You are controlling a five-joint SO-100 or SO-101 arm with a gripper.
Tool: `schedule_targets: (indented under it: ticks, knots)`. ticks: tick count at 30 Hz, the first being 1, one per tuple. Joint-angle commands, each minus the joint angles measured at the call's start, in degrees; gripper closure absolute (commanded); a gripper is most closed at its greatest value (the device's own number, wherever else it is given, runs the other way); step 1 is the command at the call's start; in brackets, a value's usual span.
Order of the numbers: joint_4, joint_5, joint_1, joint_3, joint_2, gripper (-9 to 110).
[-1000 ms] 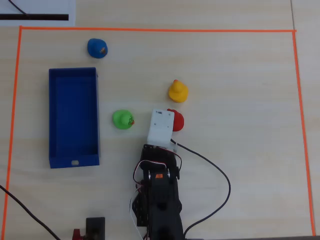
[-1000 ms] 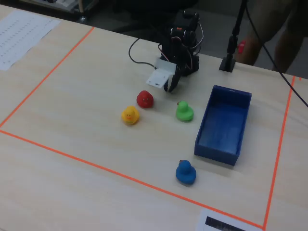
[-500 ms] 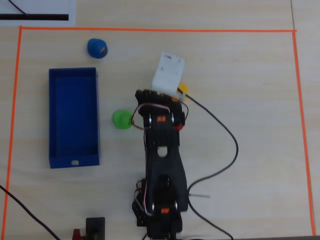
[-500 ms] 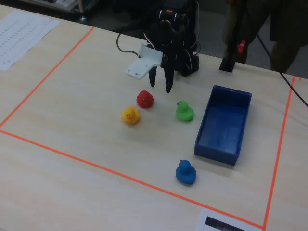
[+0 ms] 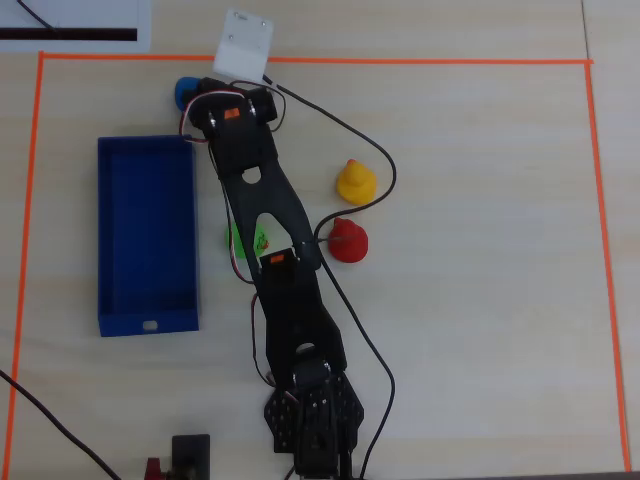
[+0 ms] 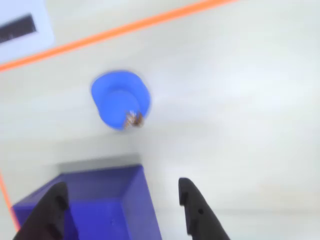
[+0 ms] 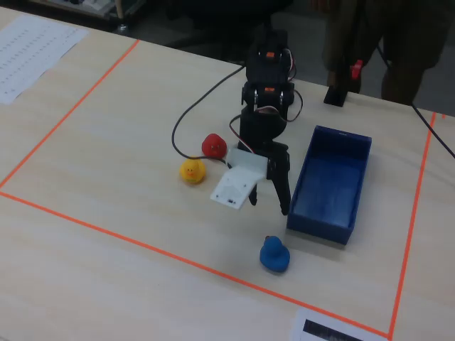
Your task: Grasp blue duck and put it into box.
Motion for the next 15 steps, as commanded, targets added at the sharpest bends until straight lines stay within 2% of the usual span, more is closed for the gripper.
schedule_targets:
  ticks: [1, 15]
  knots:
    - [-2.8, 1.2, -1.8, -7.6, -4.0, 71]
    - [-11.5, 2.8, -1.7, -13.7, -16.1, 71]
